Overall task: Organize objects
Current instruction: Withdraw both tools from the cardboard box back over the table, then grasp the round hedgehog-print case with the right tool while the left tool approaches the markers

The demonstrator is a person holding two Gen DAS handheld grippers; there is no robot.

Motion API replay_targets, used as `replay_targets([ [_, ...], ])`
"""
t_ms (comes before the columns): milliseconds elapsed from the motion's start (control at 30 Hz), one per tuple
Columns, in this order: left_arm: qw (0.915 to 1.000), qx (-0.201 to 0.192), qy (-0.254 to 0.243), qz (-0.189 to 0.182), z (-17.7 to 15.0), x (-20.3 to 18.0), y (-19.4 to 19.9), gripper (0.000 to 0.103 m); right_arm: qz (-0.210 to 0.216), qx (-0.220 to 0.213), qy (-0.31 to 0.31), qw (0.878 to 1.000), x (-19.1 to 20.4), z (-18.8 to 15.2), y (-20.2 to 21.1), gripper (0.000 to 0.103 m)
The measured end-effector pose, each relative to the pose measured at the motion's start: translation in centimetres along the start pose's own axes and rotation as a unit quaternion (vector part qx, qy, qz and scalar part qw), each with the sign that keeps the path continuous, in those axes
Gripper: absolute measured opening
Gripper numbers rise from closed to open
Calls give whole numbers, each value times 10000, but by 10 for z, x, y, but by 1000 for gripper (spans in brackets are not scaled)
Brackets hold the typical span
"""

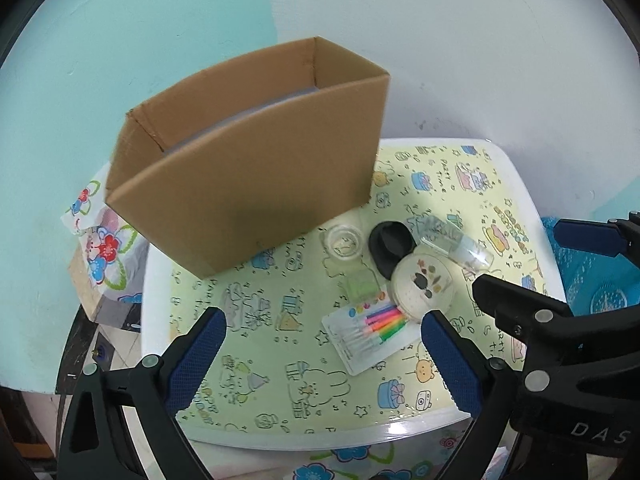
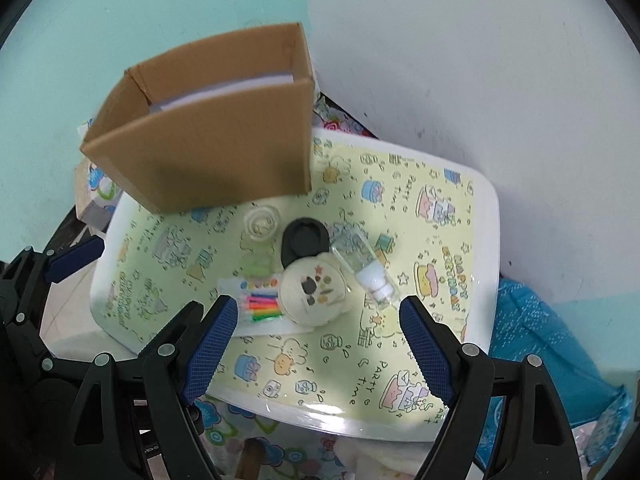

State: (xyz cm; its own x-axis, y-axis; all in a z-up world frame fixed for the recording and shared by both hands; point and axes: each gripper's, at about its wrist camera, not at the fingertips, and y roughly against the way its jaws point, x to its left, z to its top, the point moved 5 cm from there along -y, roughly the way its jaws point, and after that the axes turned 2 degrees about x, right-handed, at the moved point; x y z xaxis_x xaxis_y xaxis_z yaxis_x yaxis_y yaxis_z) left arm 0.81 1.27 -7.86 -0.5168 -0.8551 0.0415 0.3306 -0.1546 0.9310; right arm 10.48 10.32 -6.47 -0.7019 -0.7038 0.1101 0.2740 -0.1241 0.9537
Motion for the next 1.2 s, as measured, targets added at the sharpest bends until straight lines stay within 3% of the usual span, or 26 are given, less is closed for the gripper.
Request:
replay_targets([
  [333, 9980, 153, 275, -552, -28, -9, -27, 99, 162, 10, -207, 9997, -6, -25, -23, 85],
  [633, 9990, 204, 129, -381, -46, -12, -54, 99, 451, 79, -460, 9979, -5, -43, -57, 85],
  [833, 9987, 420, 129, -253, -53, -15, -75, 97, 392, 145, -563, 9975, -8, -48, -80, 84],
  [1000, 9975, 521, 194, -443, -55, -14, -86, 97, 517, 205, -744, 9957, -10, -44, -98, 84],
  [1200, 9972, 625, 210, -364, -56, -9, -99, 97, 450, 241, -841, 9951, -9, -35, -116, 84],
])
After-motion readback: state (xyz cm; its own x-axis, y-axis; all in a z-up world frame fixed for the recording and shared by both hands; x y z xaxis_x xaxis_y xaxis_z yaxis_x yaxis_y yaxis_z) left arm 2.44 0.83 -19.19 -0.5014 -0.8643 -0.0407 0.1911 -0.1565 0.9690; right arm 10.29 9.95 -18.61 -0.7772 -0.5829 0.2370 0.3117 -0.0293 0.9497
